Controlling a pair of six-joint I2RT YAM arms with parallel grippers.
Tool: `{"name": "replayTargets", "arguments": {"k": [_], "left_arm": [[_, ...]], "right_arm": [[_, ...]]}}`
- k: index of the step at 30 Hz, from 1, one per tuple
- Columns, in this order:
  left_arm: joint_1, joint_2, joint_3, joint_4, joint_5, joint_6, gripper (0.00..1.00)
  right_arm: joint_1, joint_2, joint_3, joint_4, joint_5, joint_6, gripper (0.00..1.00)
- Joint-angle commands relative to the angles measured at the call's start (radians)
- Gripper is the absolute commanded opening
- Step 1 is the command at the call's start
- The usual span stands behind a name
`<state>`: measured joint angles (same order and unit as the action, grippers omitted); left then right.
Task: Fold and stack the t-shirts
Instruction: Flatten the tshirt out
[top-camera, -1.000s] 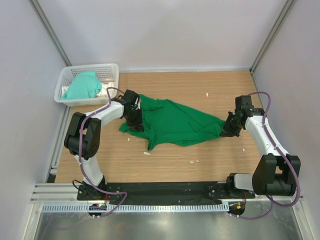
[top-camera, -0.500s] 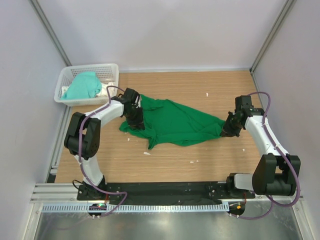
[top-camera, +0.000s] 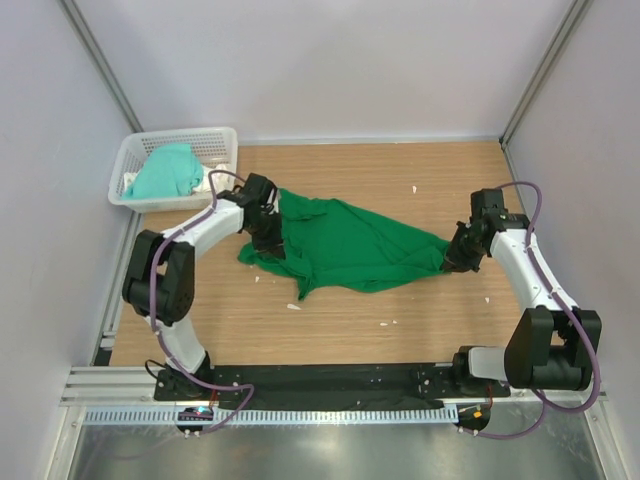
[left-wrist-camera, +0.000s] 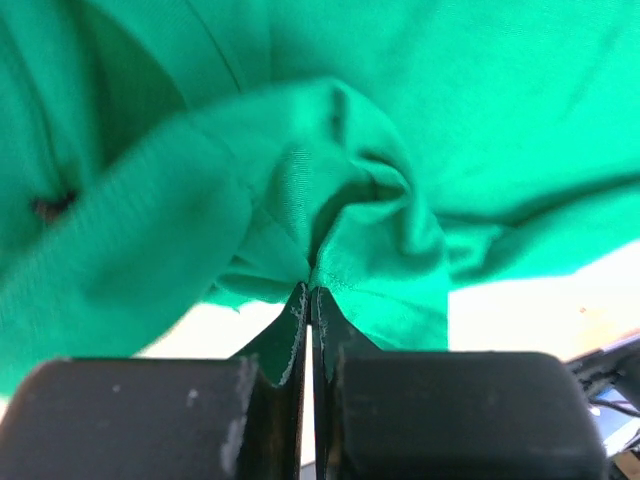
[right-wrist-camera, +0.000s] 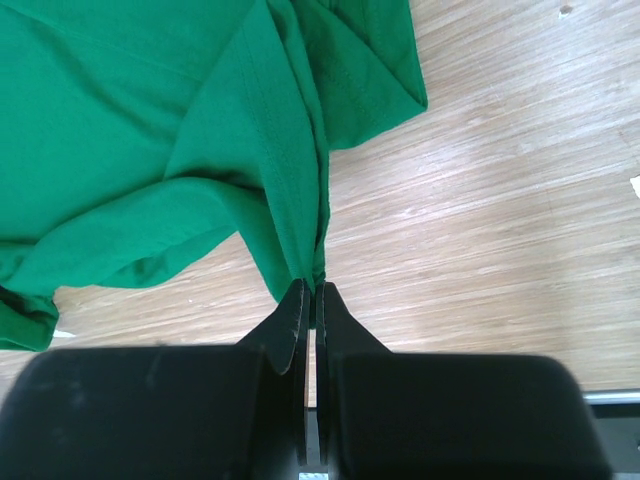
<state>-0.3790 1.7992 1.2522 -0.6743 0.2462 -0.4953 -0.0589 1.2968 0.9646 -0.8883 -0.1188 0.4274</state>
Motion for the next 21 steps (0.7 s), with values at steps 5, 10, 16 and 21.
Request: {"name": "replayTargets", "arguments": {"k": [5,10,16,21], "left_arm": [[0.003,-0.242,0.024,-0.093,0.016,-0.098,0.00],[0.003,-0.317,0.003,-0.119,0.021,-0.127,0.01],[0.002,-0.389,-0.100,-0.128,0.059,-0.161,0.00],[-0.032,-0.507,-0.380,-0.140,0.064,-0.229,0.00]], "right_arm": [[0.005,0.012,0.063,-0.005,-0.042,0.002,0.01],[0.018,0.021,0.062,0.014,-0.053,0.002,0.01],[0.018,0.022,0.072,0.006,-0.051,0.008,0.01],[0.019,0.013,0.062,-0.012,-0.053,0.020,0.01]]}}
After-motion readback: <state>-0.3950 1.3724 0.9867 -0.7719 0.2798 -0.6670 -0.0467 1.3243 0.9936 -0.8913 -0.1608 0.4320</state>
